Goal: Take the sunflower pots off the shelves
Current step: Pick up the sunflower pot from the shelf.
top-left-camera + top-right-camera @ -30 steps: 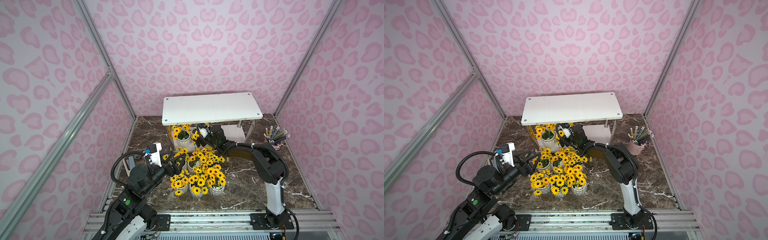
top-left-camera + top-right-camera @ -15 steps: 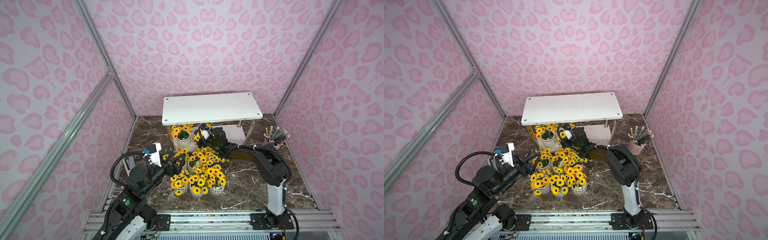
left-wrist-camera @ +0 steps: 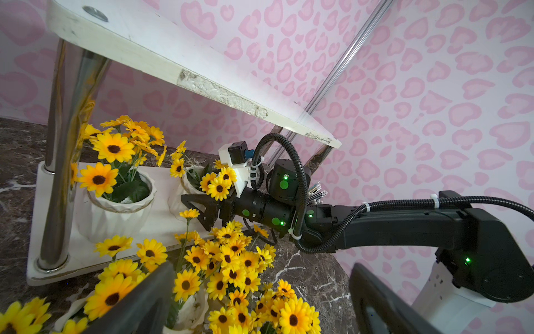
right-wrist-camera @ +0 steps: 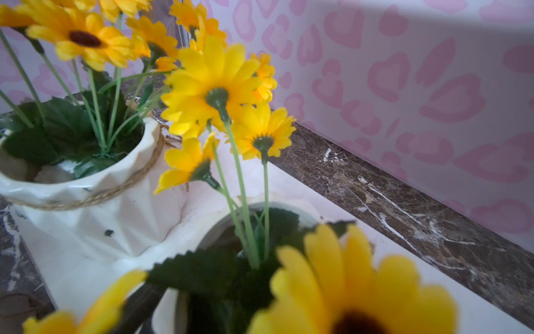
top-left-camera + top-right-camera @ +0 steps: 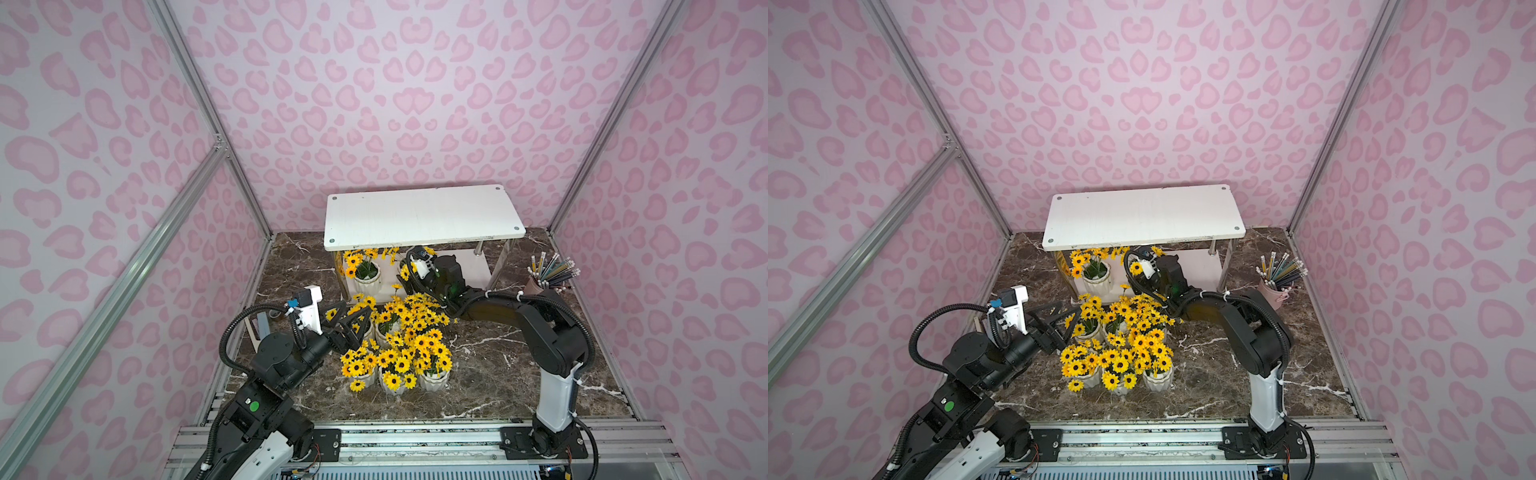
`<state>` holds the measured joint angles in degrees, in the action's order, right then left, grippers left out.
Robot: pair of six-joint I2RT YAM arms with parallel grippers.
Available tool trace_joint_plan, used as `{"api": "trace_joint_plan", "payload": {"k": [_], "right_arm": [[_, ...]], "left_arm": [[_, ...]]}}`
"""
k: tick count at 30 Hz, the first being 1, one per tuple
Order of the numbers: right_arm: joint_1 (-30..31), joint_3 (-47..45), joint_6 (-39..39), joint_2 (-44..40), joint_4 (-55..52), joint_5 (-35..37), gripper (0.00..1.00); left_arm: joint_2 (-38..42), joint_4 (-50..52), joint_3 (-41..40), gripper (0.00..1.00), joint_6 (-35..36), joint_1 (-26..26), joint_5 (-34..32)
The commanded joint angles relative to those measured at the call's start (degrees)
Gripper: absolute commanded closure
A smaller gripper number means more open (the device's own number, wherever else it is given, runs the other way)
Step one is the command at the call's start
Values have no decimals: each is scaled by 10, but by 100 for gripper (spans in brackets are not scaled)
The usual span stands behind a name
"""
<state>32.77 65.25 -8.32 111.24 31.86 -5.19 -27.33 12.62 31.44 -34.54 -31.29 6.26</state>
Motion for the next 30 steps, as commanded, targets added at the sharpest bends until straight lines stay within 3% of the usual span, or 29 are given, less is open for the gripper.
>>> {"api": "trace_joint_plan", "payload": {"k": [1, 22, 30], "right_arm": [[1, 19, 11, 6, 28, 8, 1], [3, 54, 11, 50, 58, 53, 1], [4, 48, 3, 53, 50, 40, 19]], "left_arm": [[0, -3, 6, 3, 3, 0, 4], [2, 7, 13, 3, 18, 0, -5], [2, 6, 10, 3, 18, 0, -5]]}}
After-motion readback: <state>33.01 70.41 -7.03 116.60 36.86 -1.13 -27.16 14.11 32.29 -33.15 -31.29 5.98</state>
